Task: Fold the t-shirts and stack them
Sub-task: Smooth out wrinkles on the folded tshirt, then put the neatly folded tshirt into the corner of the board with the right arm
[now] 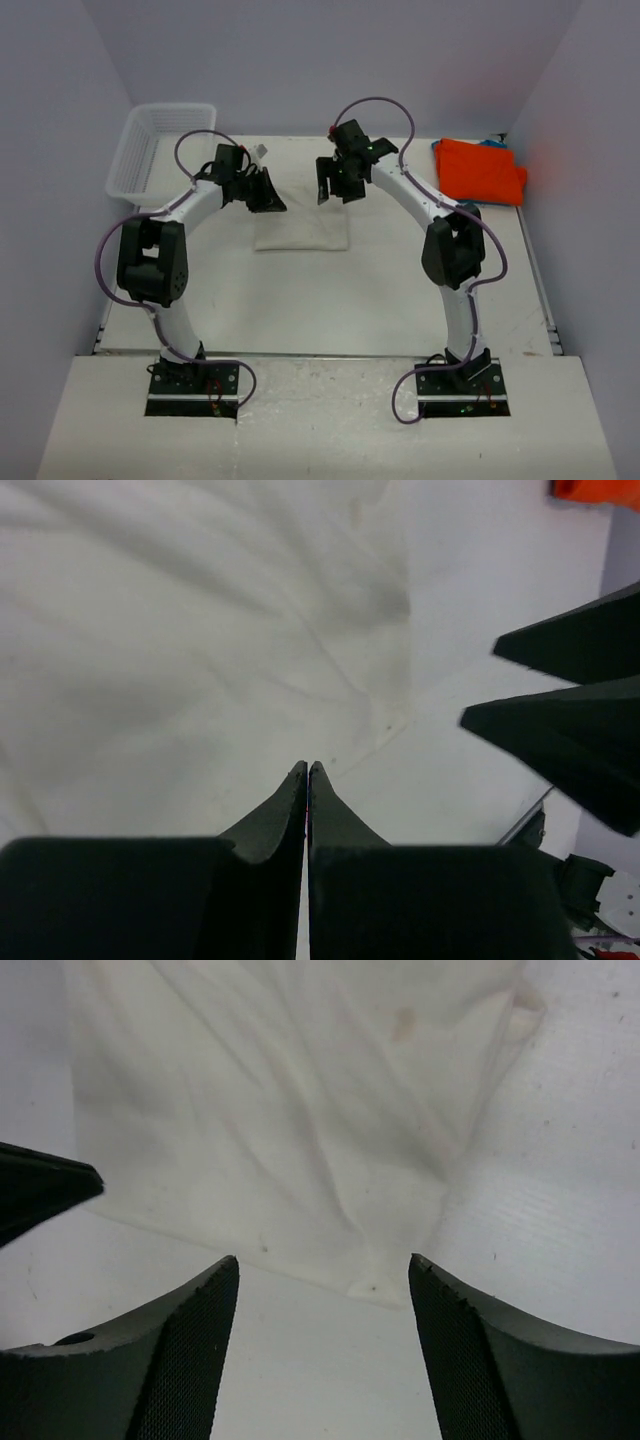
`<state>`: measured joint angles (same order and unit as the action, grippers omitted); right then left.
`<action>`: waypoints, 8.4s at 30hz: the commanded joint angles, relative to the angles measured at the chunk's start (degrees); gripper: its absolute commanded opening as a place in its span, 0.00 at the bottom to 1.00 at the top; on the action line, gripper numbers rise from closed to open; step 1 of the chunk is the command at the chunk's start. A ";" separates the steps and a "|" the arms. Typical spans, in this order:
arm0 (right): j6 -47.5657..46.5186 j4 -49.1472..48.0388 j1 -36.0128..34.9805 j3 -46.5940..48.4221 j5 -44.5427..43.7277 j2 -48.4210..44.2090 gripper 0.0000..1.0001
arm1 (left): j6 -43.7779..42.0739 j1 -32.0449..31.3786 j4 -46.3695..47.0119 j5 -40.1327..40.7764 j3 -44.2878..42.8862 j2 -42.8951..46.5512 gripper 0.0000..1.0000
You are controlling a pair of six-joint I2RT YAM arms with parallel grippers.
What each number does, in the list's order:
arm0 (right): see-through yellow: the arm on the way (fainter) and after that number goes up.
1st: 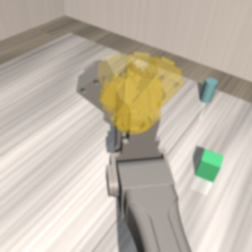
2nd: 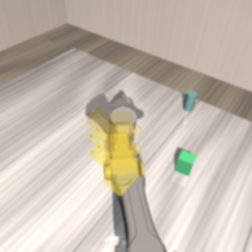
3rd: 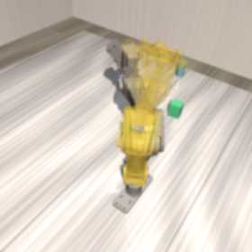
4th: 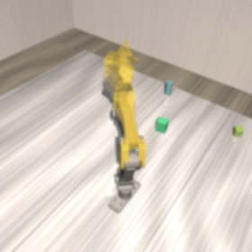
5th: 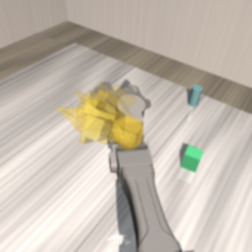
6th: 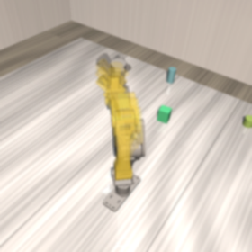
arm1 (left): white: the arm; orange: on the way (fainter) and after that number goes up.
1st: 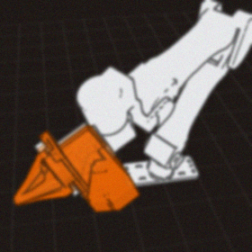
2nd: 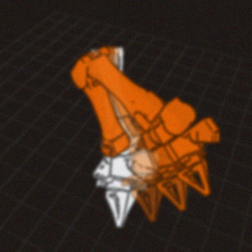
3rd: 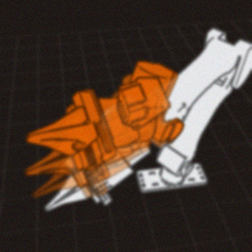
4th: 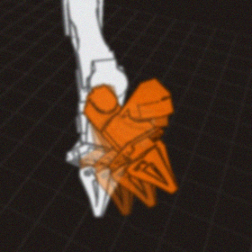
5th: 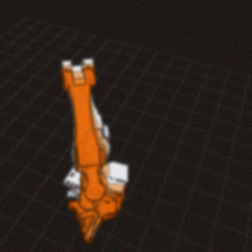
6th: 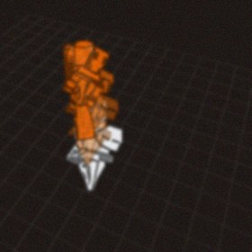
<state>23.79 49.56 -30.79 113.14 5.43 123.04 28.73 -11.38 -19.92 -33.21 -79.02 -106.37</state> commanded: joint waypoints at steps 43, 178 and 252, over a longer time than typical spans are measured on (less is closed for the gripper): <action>6.35 8.80 10.30 22.38 18.47 24.26 0.00 | -2.01 -0.66 -15.58 21.17 20.84 3.53 0.00; -19.22 2.21 11.97 9.73 -43.48 1.33 0.00 | -5.53 -15.96 -12.34 24.78 7.56 10.13 0.00; -33.82 -15.56 22.01 23.89 -49.03 0.90 0.99 | -2.98 -19.38 -11.19 21.25 22.77 22.69 0.00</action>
<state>-9.85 35.14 -2.11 135.00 -45.32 134.67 23.46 -29.10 -32.71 -13.85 -56.42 -85.36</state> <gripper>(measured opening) 0.987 0.002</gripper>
